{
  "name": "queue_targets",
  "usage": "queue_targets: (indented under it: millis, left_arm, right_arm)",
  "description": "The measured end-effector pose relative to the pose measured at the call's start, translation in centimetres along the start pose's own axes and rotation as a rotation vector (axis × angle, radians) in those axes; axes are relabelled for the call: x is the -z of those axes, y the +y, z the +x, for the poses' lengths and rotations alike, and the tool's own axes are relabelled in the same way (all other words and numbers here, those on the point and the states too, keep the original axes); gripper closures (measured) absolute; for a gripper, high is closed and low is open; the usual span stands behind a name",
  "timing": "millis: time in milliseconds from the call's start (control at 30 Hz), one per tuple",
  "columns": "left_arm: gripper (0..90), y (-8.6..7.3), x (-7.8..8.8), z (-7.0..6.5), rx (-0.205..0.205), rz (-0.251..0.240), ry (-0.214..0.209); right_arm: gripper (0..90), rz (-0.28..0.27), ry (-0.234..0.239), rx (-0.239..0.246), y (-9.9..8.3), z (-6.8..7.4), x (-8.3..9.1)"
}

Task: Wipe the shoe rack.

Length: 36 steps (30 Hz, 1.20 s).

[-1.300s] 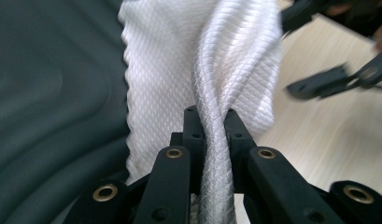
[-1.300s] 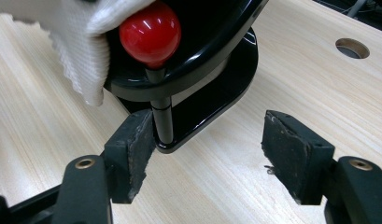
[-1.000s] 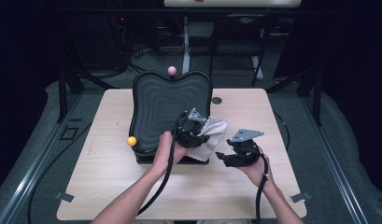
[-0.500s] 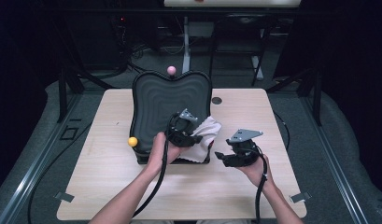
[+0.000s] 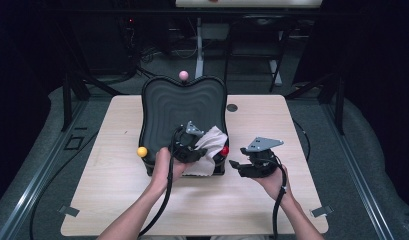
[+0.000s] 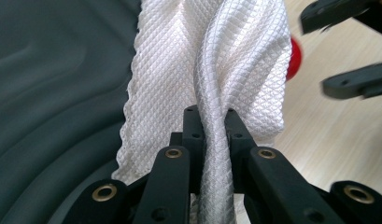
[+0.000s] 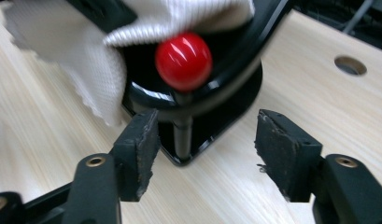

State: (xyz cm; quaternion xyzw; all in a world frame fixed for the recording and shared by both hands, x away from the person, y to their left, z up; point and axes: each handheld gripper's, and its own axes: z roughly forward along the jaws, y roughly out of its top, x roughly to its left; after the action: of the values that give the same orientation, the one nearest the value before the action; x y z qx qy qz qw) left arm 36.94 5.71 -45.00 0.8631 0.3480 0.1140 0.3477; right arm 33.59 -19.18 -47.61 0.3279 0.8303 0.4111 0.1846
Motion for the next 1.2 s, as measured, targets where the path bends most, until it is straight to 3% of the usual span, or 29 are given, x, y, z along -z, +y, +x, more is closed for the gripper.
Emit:
queue_targets:
  millis: [167,367,467,900,1200]
  left_arm:
    - [82.1,-0.4,0.0,0.1,0.014,-0.005,0.001]
    - [81.6,-0.6,-0.6,-0.3,0.018,-0.017,-0.010]
    - [80.8,-0.6,-0.9,-0.5,0.022,-0.022,-0.022]
    - [80.9,-0.3,-2.9,-1.6,0.039,-0.058,-0.073]
    - [81.5,-0.4,-3.3,-1.8,0.016,-0.073,-0.051]
  right_arm:
    - [45.9,-0.066,0.024,0.003,1.8,1.2,-0.4]
    - [53.5,-0.055,0.019,-0.003,2.7,1.2,-2.0]
    - [59.2,-0.062,0.045,-0.031,2.6,0.6,-2.3]
    - [60.0,-0.071,0.048,-0.040,2.4,0.6,-2.4]
    - [60.1,-0.070,0.041,-0.026,2.5,0.8,-2.4]
